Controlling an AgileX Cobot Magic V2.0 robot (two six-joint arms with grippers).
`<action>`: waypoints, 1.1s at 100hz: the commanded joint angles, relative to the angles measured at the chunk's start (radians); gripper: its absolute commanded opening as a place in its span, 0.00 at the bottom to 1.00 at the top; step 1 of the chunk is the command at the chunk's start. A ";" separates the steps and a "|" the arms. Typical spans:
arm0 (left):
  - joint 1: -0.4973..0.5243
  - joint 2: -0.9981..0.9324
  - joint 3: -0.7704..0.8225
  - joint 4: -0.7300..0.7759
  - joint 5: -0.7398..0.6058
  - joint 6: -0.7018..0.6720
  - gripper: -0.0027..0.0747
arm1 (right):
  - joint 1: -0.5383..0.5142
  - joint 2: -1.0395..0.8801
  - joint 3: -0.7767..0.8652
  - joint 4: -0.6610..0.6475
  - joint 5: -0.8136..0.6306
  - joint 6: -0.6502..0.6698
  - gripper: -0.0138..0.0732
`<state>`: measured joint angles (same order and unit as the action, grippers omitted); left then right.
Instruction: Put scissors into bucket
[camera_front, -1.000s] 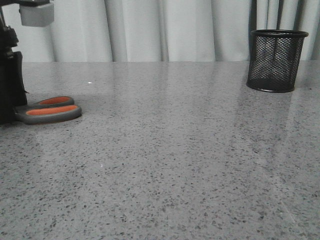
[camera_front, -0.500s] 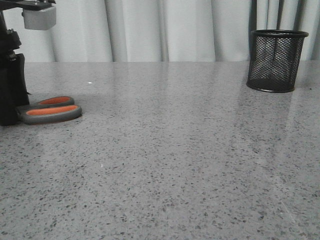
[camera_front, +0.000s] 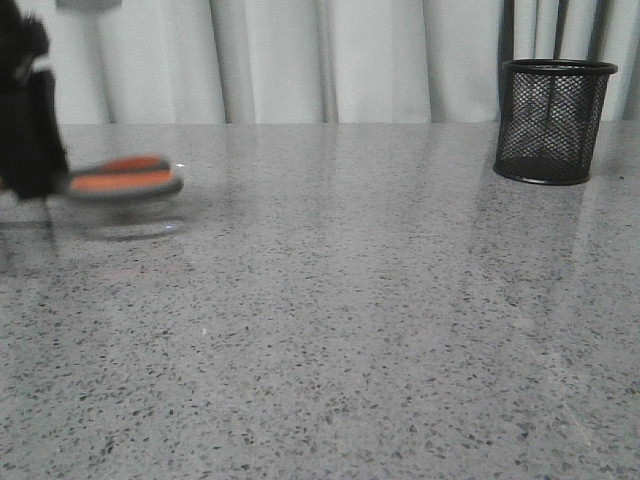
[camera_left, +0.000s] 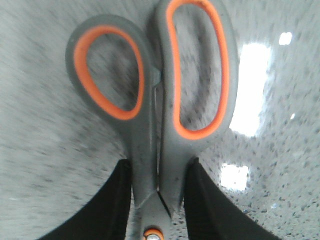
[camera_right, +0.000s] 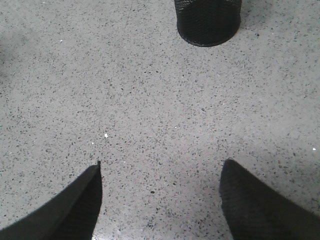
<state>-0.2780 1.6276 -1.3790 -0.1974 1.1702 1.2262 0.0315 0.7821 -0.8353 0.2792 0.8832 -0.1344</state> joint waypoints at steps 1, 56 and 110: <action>-0.050 -0.085 -0.106 -0.015 0.027 -0.047 0.01 | 0.001 0.003 -0.033 0.046 -0.053 -0.020 0.68; -0.513 -0.178 -0.389 0.278 0.056 -0.310 0.01 | 0.001 0.003 -0.037 0.904 -0.111 -0.468 0.68; -0.663 -0.178 -0.440 0.311 -0.005 -0.381 0.01 | 0.001 0.010 -0.037 1.105 -0.084 -0.565 0.68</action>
<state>-0.9315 1.4898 -1.7846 0.1097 1.2339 0.8637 0.0315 0.7878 -0.8376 1.3004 0.8138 -0.6606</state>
